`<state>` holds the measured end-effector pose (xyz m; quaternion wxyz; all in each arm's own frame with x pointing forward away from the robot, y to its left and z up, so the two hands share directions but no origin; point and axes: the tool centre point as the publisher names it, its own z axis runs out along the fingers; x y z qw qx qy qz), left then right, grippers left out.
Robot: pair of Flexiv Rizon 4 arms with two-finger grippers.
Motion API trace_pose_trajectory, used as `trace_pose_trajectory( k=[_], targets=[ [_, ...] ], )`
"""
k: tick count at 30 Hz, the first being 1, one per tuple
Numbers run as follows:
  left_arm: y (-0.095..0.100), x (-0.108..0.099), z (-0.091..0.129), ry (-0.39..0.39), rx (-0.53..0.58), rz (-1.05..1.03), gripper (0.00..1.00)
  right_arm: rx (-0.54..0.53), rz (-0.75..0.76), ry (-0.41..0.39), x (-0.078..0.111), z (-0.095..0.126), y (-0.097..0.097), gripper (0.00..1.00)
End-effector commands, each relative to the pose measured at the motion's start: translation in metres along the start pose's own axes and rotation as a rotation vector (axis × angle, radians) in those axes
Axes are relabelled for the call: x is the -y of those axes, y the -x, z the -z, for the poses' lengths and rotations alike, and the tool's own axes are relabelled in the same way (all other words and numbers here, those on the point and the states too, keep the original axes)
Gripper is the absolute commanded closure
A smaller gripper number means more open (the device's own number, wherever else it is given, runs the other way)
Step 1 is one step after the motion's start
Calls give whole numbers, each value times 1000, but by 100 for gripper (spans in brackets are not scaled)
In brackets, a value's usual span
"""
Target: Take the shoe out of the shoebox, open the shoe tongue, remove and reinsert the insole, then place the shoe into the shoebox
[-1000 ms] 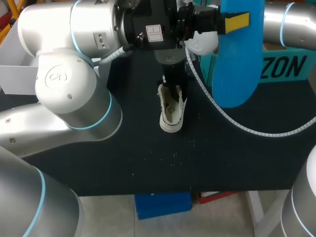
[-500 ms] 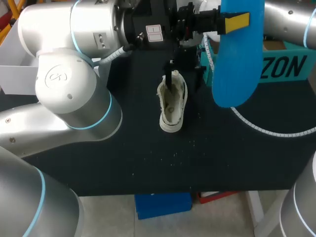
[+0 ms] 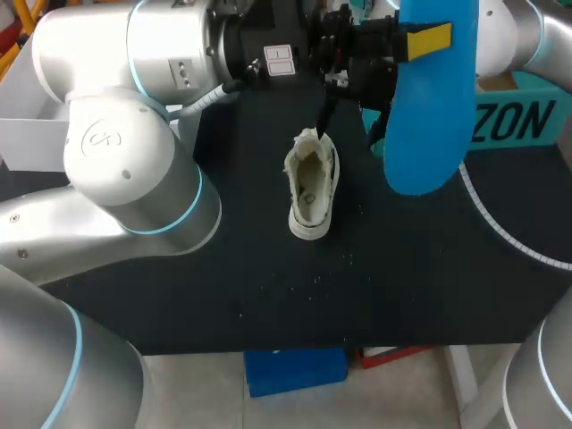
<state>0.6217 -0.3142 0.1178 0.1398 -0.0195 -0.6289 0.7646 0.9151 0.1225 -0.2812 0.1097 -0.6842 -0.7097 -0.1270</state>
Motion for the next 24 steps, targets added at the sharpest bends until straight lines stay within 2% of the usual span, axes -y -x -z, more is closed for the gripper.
trace_pose_trajectory(
  k=[1,4,9,16,22,24],
  targets=[
    [0,-1,-3,-4,5,-1,100,-210,0,37,7,-1,8,0],
    [0,-1,-3,-4,5,-1,100,-210,0,37,7,-1,8,0],
    [0,-1,-3,-4,5,-1,100,-420,-58,58,14,12,23,0],
    [0,-1,-3,-4,5,-1,100,-620,-82,90,11,25,23,0],
    [0,-1,-3,-4,5,-1,100,-751,-83,92,8,30,17,0],
    [0,-1,-3,-4,5,-1,100,-758,-82,97,7,30,16,0]
  ],
)
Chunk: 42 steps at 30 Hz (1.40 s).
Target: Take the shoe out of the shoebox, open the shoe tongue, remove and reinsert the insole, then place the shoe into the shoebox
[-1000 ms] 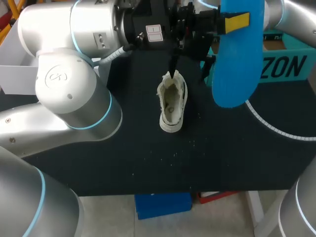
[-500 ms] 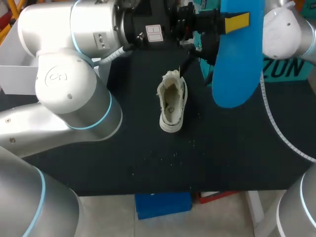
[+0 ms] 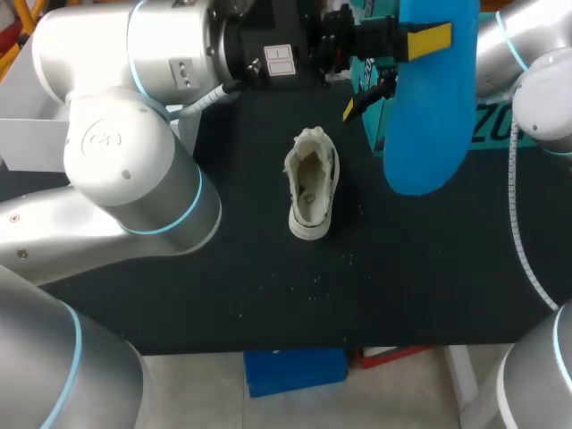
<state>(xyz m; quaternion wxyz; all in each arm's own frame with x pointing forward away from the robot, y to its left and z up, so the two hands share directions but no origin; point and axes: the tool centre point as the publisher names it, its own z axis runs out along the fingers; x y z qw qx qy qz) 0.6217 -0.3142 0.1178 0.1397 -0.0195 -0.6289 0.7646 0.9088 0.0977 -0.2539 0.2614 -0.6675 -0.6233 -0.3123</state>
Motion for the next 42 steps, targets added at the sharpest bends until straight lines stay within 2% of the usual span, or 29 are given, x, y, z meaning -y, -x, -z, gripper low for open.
trace_pose_trajectory(
  k=[1,11,19,24,34,38,42],
  targets=[
    [0,-1,-3,-4,5,-1,100,-280,3,9,0,-2,2,0],
    [0,-1,-3,-4,5,-1,100,-455,-37,27,-4,4,-3,0],
    [0,-1,-3,-4,5,-1,100,-561,-65,3,-5,5,-4,0],
    [0,-1,-3,-4,5,-1,100,-570,-65,17,-6,9,-4,0],
    [1,-2,-3,-3,-15,-34,100,-664,-52,27,-6,12,-6,0],
    [-2,-6,-3,108,-36,-248,100,-664,-52,27,-6,12,-6,0],
    [2,-21,0,187,-38,-312,100,-664,-52,27,-6,12,-6,0]
  ],
)
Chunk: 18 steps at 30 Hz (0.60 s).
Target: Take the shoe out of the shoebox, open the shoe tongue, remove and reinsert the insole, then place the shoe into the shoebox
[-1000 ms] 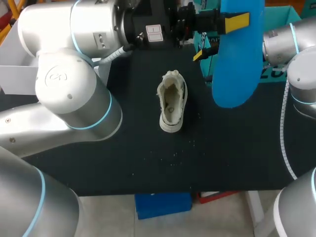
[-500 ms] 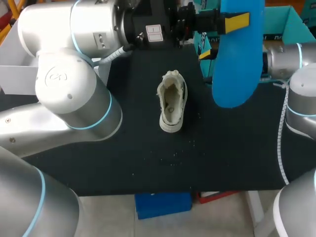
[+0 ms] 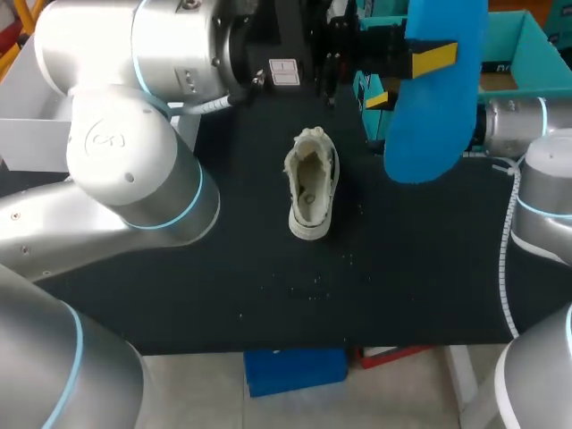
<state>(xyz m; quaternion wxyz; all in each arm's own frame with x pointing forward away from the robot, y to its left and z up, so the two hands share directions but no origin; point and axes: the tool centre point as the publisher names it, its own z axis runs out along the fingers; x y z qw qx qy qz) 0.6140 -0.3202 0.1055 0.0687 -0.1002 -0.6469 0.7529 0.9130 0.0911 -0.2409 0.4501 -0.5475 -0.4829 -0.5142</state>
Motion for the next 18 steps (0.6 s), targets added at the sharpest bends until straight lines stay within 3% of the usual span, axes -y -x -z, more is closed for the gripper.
trace_pose_trajectory(
  k=[1,8,12,18],
  targets=[
    [5,-14,6,126,-21,-107,100,1,0,2,0,-1,0,0],
    [10,-60,11,187,-55,-76,100,1,0,2,0,-1,0,0],
    [14,-83,18,137,-56,-41,100,1,0,2,0,-1,0,0],
    [19,-94,27,97,-68,4,100,1,0,2,0,-1,0,0]
  ],
)
